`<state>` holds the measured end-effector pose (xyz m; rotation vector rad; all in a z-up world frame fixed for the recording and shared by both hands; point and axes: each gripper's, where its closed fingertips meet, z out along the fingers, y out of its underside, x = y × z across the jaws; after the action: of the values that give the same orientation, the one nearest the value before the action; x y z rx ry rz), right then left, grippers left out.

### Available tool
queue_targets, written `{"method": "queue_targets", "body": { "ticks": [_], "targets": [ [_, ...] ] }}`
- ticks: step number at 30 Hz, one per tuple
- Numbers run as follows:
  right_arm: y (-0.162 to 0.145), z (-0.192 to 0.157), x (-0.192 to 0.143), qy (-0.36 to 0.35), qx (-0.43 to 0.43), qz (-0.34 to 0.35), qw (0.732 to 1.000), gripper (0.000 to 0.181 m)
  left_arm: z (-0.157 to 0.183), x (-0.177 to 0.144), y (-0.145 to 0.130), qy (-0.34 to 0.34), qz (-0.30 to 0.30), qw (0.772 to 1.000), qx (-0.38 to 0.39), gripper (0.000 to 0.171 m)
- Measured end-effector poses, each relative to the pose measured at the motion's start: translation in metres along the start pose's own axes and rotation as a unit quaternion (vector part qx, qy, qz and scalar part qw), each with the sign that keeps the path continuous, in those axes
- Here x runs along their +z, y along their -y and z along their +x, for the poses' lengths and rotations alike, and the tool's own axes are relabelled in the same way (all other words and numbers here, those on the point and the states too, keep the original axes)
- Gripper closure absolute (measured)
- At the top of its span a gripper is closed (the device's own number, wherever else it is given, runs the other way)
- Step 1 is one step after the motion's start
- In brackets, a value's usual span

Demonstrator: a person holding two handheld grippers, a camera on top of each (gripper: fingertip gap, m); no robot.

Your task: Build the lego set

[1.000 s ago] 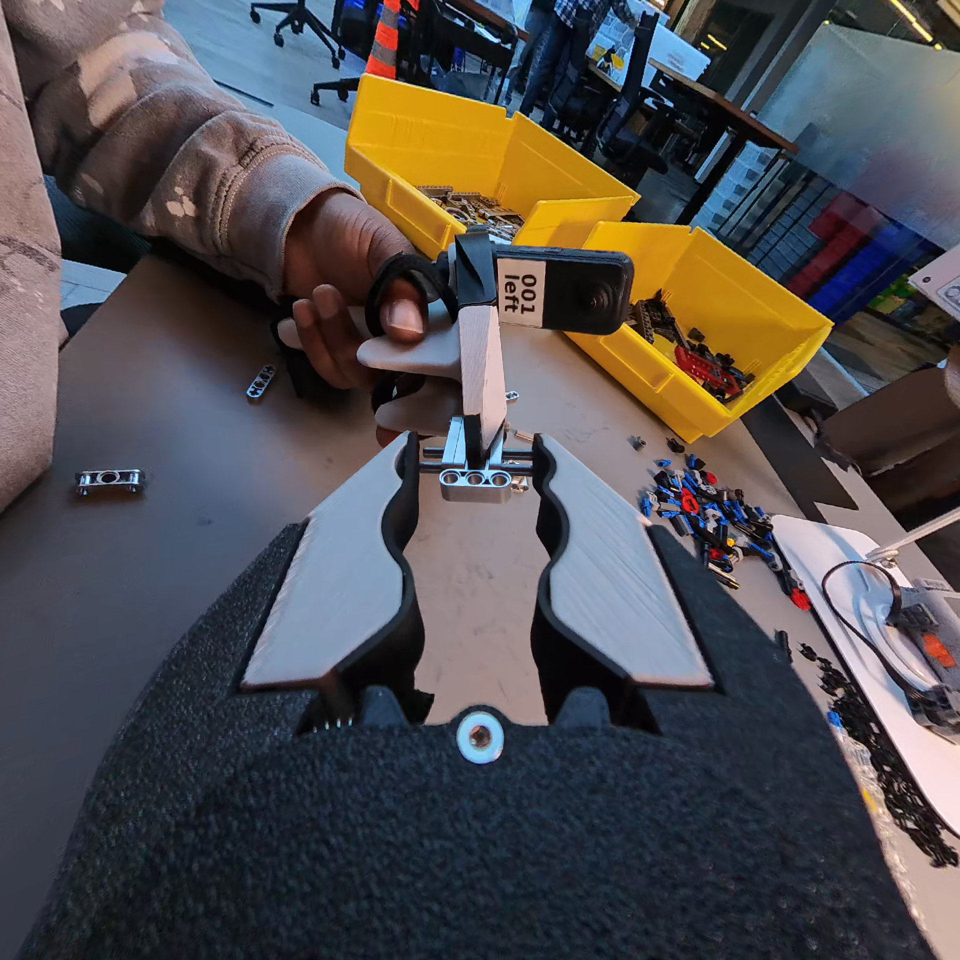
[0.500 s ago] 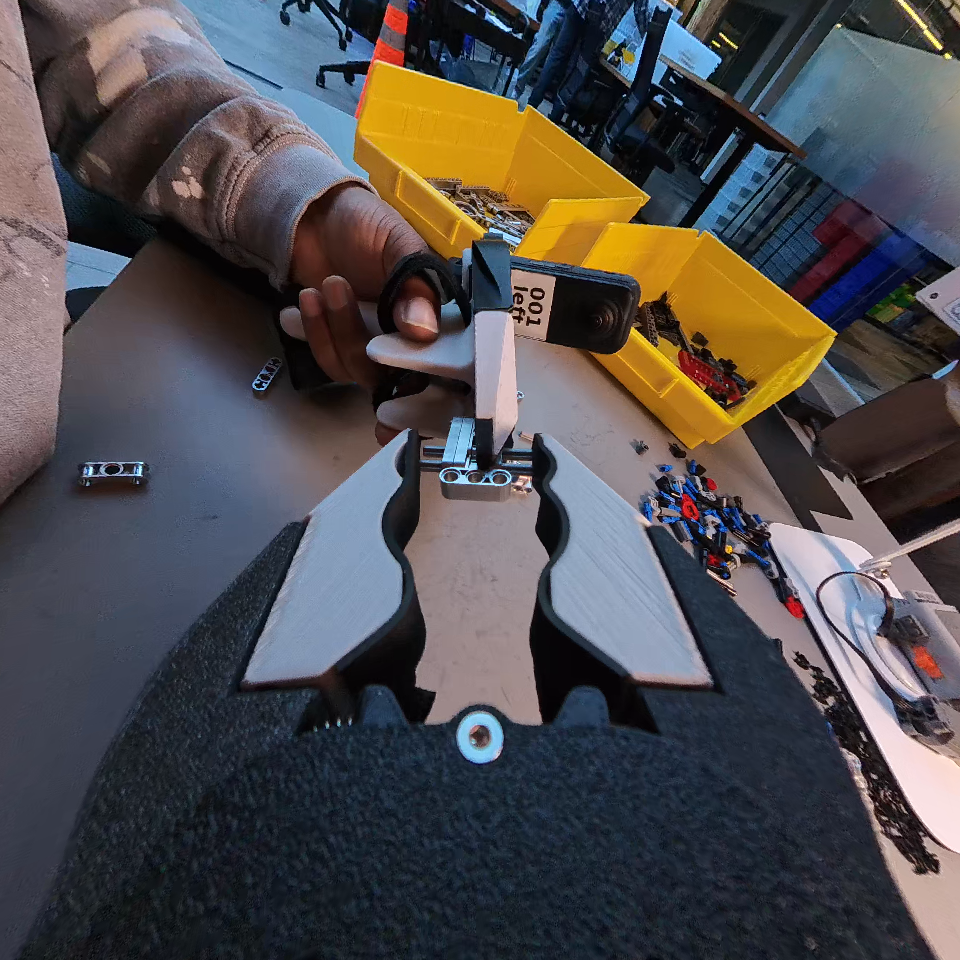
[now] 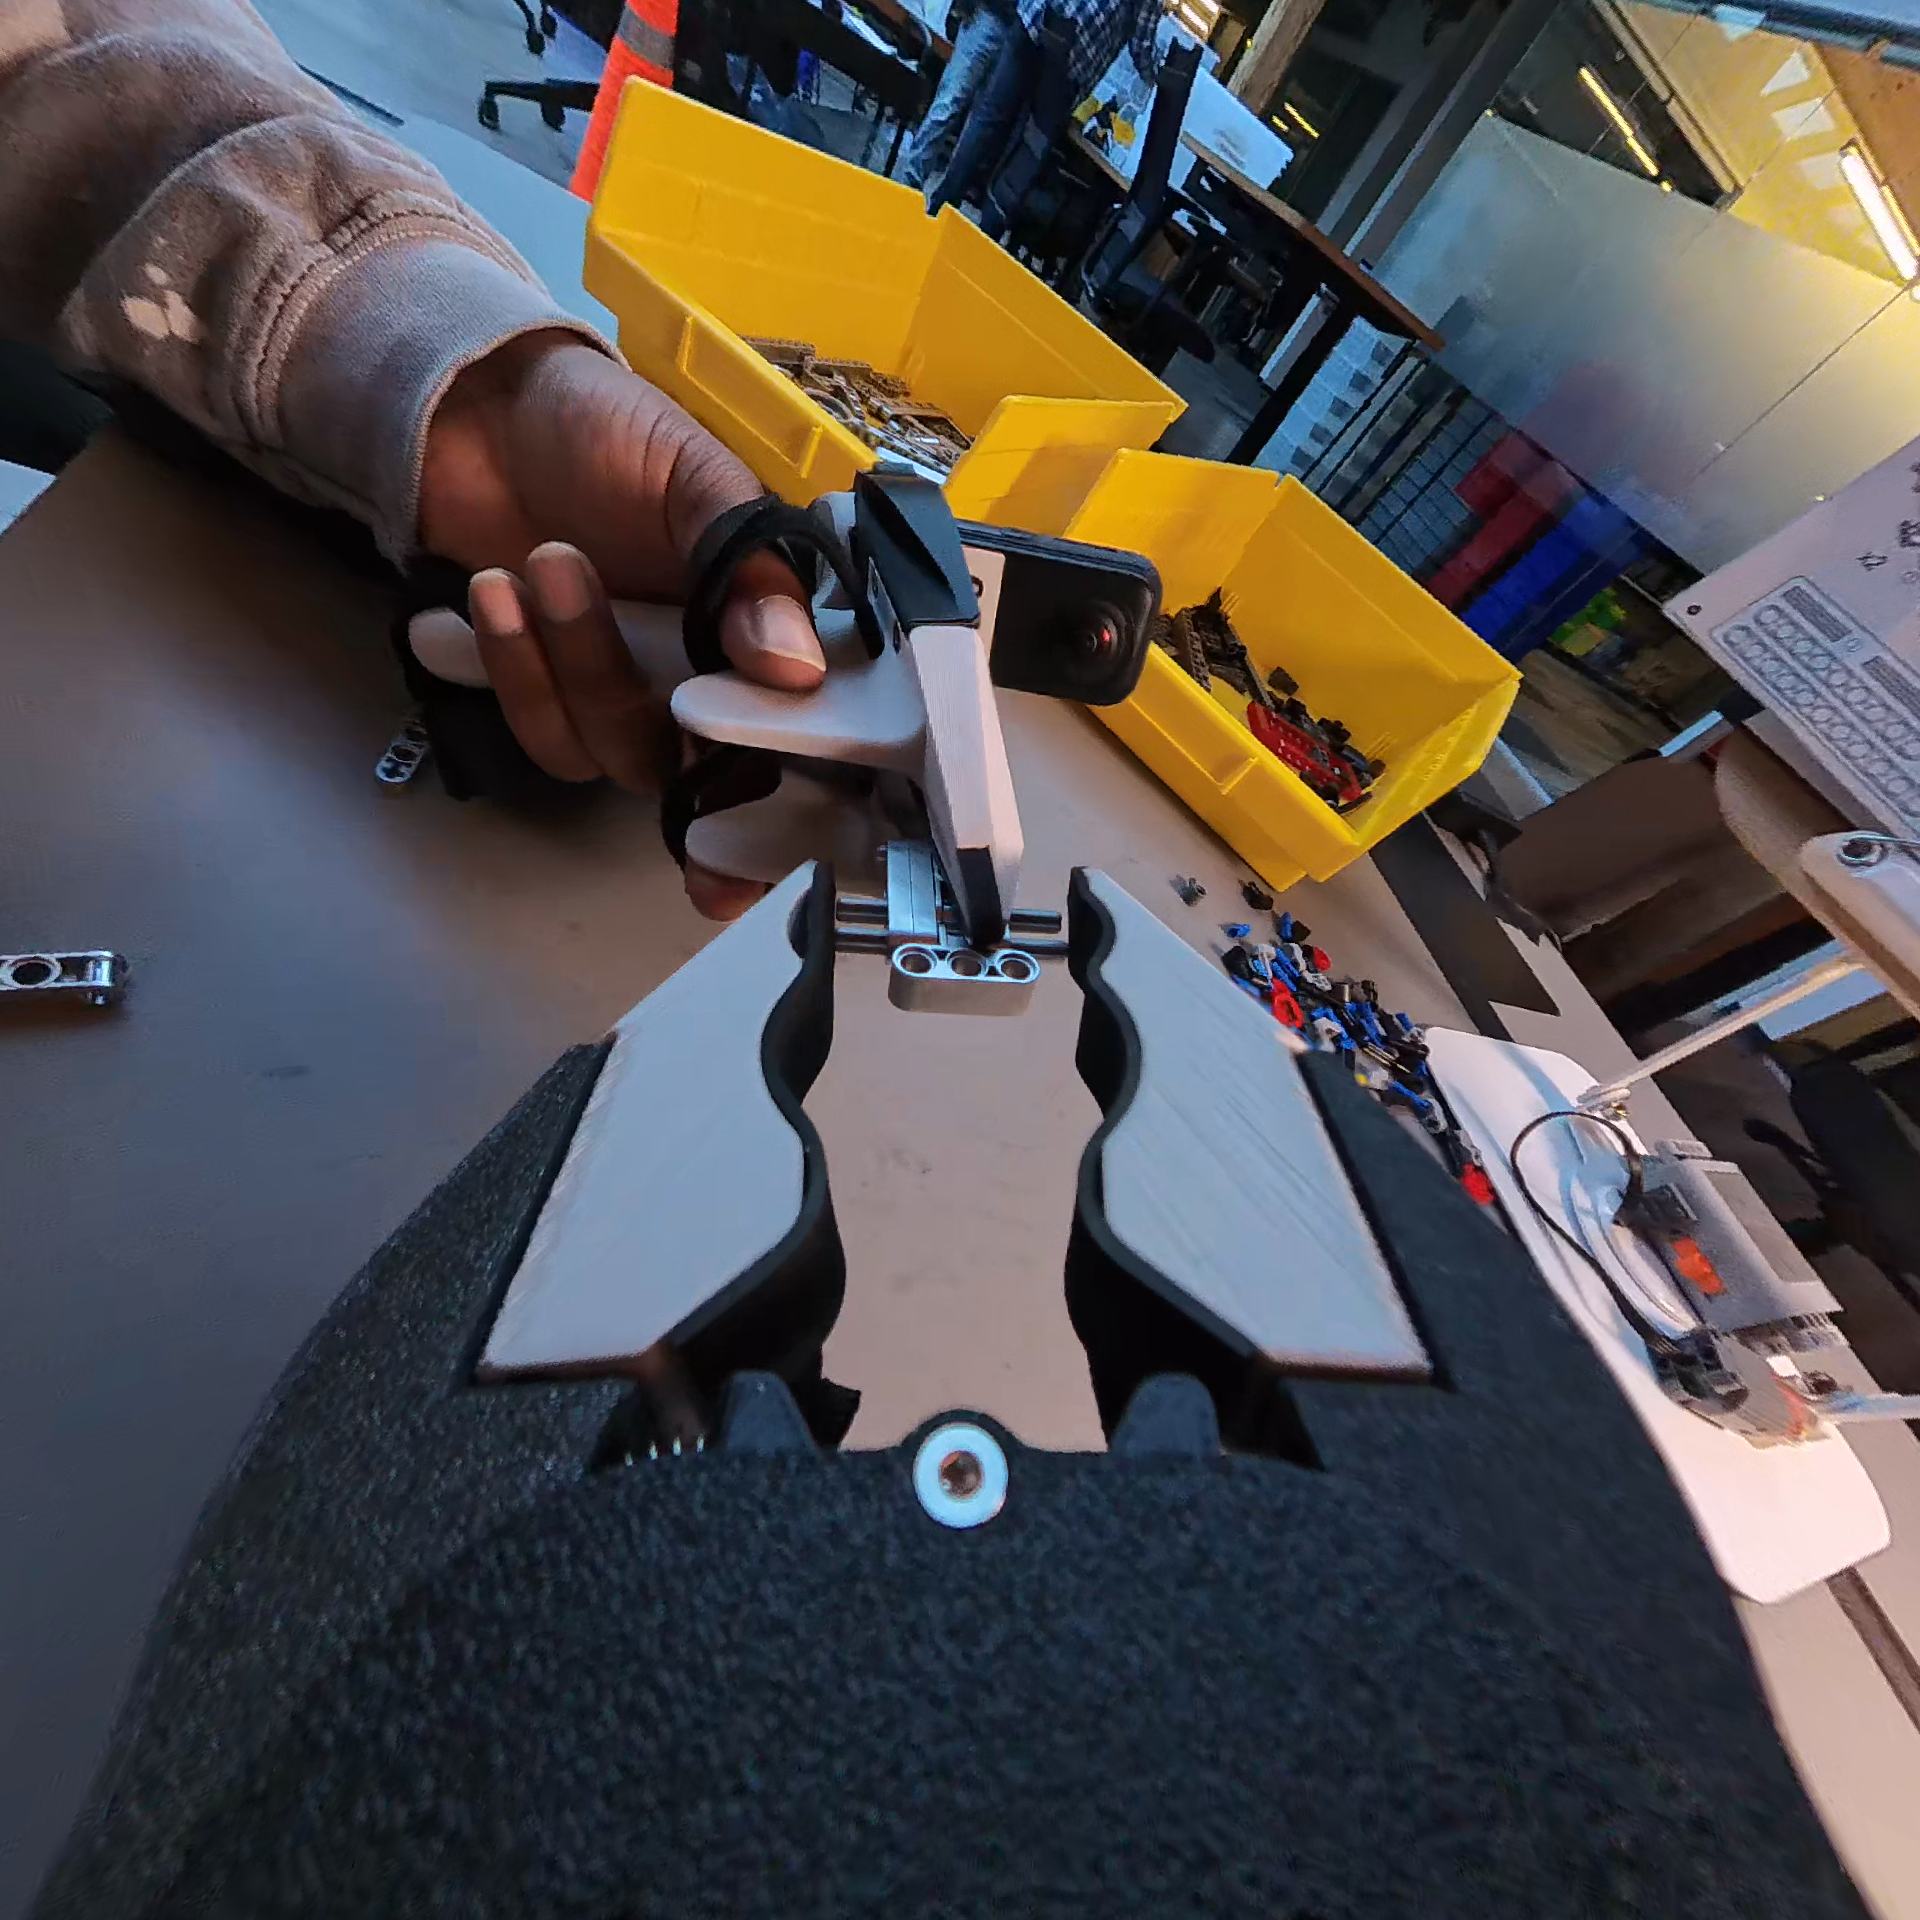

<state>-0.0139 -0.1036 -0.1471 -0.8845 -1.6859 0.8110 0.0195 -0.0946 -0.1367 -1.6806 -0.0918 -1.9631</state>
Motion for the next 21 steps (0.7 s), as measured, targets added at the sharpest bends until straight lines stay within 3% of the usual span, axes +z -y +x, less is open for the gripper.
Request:
{"method": "queue_targets", "body": {
  "ticks": [21],
  "targets": [
    [0.018,0.000,-0.008,0.022,0.039,0.071,0.996,0.138,0.013,0.004,-0.002,-0.025,0.020,0.999,0.010,0.166]
  ]
}}
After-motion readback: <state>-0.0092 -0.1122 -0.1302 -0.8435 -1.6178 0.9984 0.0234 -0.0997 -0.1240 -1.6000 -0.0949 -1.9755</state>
